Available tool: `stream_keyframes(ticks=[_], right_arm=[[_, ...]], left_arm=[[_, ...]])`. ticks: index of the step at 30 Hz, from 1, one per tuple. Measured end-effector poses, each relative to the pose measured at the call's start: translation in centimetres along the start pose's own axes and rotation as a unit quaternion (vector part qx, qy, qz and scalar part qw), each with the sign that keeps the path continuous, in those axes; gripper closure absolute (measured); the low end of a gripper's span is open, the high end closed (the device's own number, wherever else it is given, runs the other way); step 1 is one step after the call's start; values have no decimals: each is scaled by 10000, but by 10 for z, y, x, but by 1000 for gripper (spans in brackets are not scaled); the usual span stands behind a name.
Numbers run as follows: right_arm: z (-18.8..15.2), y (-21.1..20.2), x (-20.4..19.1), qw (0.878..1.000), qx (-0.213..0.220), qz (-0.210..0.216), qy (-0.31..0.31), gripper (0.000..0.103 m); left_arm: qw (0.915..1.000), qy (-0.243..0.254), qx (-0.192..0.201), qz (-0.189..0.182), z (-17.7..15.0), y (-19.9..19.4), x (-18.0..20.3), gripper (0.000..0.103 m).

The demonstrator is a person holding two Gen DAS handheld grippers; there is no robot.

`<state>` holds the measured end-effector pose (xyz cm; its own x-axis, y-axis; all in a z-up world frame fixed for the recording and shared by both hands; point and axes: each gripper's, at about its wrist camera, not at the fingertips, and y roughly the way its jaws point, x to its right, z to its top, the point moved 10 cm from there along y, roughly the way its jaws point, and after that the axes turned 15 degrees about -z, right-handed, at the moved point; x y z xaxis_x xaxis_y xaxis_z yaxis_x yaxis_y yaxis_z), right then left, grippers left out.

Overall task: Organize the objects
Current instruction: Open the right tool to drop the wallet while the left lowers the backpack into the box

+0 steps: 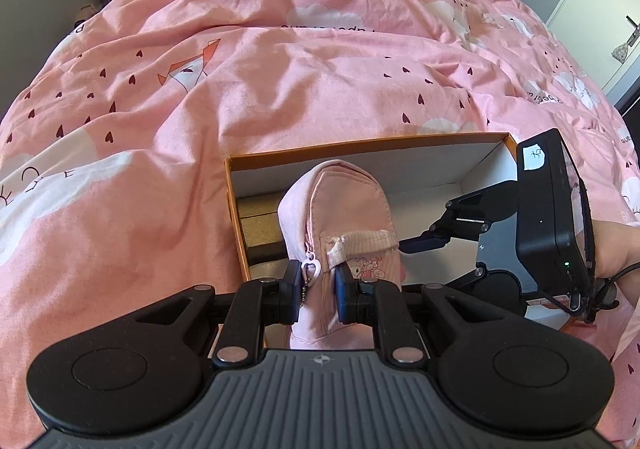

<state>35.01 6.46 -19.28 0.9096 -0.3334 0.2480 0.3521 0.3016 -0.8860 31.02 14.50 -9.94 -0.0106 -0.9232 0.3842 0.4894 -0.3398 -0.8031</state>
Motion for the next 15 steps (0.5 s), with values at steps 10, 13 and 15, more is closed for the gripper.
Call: stream_keyframes(ticks=[10,13,15], right_arm=[[4,-4,-12,9998,186,77,7,57],[4,-10,-10,9998,175,2,103,53],[0,-16,-4,9997,158,-99,164,50]], left_arm=[[10000,-75,-56,0,-2,3,-5,84],[9997,-171,-41,-152,-1,7,-3,84],[9989,-306,-18,-354,0,13,0,84]])
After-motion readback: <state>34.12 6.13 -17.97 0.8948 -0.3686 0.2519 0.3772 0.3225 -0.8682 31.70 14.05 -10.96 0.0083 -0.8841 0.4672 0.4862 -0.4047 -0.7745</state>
